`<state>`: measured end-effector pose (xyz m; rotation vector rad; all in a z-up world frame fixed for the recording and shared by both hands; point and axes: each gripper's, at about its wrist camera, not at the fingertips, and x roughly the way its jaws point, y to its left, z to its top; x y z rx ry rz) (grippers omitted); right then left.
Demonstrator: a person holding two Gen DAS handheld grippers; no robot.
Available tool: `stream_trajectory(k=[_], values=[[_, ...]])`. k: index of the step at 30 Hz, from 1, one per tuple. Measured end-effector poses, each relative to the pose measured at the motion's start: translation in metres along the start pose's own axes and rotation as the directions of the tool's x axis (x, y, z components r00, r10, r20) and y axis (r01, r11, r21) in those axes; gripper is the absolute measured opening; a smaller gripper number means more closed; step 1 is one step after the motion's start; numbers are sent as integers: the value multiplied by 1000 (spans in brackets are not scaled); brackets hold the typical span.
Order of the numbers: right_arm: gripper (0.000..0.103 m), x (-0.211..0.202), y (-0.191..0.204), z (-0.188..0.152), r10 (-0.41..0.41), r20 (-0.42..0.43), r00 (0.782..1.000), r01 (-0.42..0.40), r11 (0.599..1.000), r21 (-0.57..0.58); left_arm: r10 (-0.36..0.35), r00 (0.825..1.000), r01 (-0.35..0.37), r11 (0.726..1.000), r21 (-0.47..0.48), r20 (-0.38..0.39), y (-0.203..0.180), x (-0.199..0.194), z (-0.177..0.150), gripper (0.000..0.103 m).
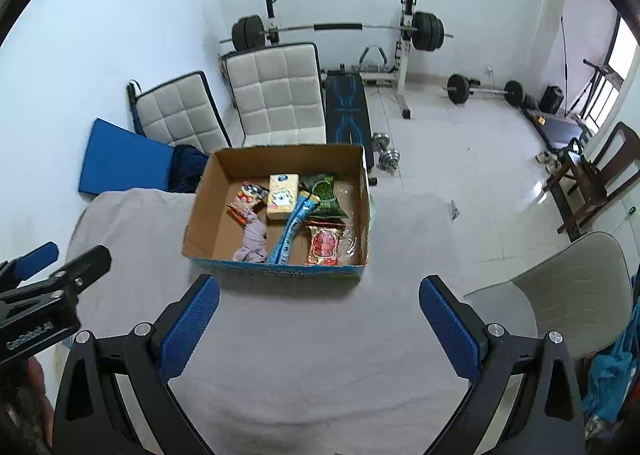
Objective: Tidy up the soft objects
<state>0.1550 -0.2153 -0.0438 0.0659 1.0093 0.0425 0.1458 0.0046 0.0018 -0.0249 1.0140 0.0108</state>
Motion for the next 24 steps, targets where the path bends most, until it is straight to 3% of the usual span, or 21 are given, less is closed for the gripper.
stream_trajectory(k=[6,13,24], values=[[102,-56,5,-8,8,61,998,-7,1000,-17,-10,999,10,1000,0,36,2,-27,-4,97],[102,-90,10,-17,7,72,997,-4,999,-41,-27,998,27,1000,7,55,1,-54,-10,97],[102,-78,6,-12,-18,73,997,19,1000,-19,5,998,-5,1000,-1,68,-1,-45,-9,97]])
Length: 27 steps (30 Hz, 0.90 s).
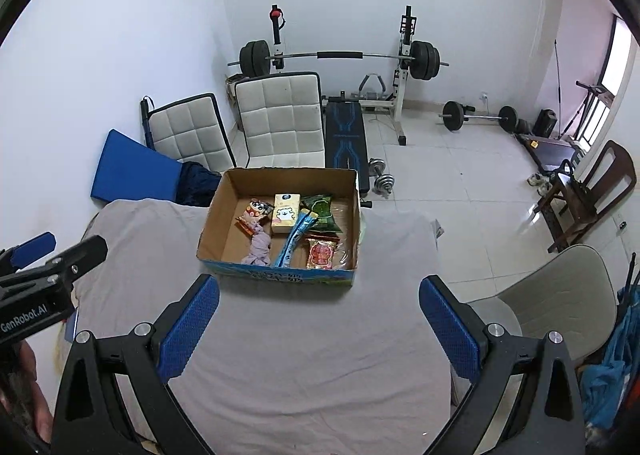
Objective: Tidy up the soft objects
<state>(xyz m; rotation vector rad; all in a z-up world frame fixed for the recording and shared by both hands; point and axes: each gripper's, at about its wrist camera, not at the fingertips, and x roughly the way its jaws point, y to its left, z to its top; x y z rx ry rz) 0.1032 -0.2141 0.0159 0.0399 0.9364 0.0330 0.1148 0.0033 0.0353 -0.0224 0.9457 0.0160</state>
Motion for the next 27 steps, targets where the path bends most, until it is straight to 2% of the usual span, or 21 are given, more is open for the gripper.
stream_trajectory(k=[13,27], values=[[102,4,3,18,1,51,999,0,1000,-3,6,1000,-6,1000,-6,26,1,-3,3,97],[102,-1,3,19,11,58,998,-11,1000,5,7,1000,-7,1000,-10,25,2,-5,6,97]])
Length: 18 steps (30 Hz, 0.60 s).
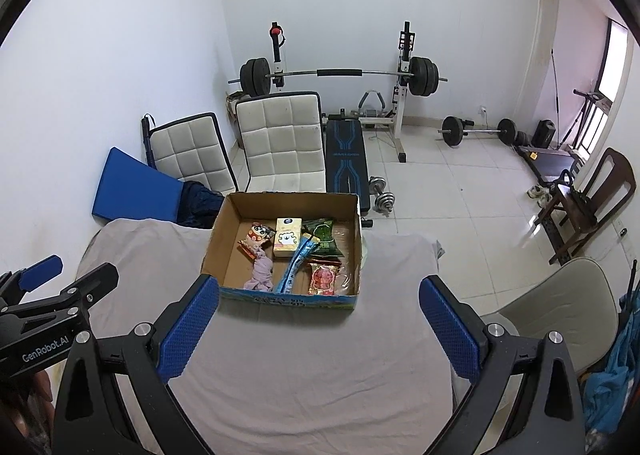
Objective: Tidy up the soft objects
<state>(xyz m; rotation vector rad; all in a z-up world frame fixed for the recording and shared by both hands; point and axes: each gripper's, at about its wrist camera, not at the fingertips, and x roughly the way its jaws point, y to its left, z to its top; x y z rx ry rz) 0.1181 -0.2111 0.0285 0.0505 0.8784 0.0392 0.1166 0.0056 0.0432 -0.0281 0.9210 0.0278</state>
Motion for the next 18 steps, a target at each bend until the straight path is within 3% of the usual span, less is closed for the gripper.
stream_trajectory(k=[18], values=[[102,0,-4,0,1,-1,1000,-1,1000,7,11,1000,-11,1000,11,-4,-6,1,-5,97]])
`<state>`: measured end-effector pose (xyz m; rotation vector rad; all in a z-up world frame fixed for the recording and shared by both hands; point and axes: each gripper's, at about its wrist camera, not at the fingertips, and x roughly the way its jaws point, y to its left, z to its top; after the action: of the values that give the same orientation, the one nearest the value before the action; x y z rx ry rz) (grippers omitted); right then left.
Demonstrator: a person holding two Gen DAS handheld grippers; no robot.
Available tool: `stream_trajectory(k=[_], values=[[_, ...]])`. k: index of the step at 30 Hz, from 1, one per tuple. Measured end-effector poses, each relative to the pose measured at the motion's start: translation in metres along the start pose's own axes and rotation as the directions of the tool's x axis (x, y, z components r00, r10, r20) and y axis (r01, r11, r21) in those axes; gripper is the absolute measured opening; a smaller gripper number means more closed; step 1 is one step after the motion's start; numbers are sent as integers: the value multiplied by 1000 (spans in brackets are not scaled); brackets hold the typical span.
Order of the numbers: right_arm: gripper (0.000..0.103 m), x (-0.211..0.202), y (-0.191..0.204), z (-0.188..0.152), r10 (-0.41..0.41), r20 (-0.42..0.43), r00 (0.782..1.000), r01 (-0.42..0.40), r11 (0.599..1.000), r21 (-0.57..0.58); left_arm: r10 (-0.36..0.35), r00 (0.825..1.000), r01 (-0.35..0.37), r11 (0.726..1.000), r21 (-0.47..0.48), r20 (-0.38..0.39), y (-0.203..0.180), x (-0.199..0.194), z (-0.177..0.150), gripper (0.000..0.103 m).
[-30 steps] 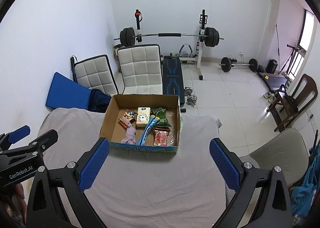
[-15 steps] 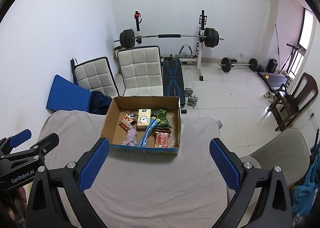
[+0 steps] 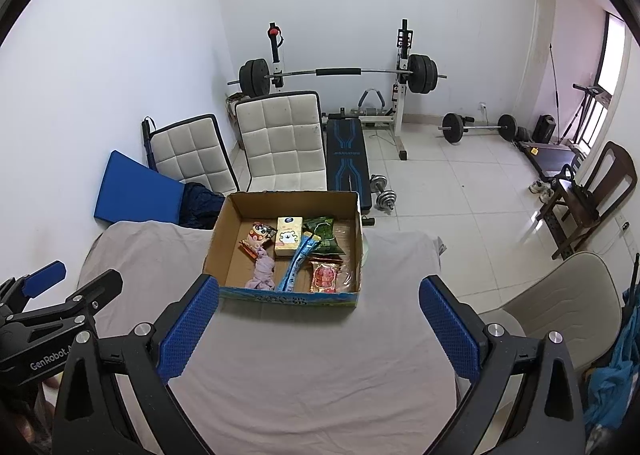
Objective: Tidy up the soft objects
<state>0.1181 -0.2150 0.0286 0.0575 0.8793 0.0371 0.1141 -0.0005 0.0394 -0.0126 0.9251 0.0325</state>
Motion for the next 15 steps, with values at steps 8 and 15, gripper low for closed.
stream_trajectory(k=[8,15], values=[[102,-1,-6,-1,-16,2,1000,16,1000,9,-7,1000,8,1000,-27,21,2,-3,-1,103],[102,-2,-7,-2,-15,3,1000,15,1000,7,1,999,1,998,-56,38,6,-6,-2,103]])
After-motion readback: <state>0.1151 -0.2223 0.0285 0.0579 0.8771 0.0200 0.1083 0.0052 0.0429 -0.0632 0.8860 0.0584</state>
